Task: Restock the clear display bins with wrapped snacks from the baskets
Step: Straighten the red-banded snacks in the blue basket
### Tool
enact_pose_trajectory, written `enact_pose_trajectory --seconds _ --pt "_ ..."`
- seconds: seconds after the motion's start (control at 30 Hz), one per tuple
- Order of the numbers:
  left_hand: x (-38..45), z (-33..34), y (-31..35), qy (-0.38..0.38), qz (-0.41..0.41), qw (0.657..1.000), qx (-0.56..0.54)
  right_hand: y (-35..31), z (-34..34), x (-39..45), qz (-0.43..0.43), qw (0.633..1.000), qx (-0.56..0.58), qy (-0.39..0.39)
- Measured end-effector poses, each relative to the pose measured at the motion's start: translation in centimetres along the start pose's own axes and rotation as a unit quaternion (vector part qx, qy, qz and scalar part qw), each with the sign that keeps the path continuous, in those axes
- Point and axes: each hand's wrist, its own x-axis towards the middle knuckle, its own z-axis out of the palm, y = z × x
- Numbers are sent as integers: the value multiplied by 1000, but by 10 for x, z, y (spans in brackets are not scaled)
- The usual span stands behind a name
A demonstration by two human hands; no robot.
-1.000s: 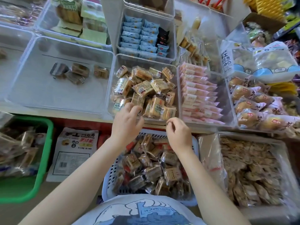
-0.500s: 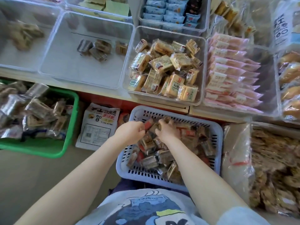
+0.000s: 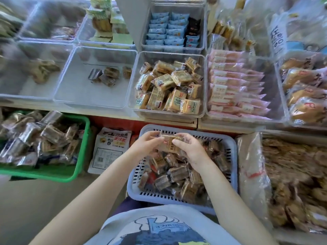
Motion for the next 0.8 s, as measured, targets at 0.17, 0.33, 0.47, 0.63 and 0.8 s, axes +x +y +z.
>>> enact_pose_trajectory --seconds 0.17,0.33,0.47,0.63,0.8 --pt "-11 -25 24 -55 51 996 -51 -23 32 -9 -29 996 76 -30" --pt "-4 -99 20 12 59 994 -89 -34 95 5 -22 996 28 78" --pt "-7 -193 9 74 88 987 -108 -41 177 23 -78 980 -109 145" --pt "2 -296 10 99 148 977 -114 -43 269 75 -211 814 -497 214" --pt "24 -346 25 155 198 967 -26 -20 296 97 -83 719 -662 194"
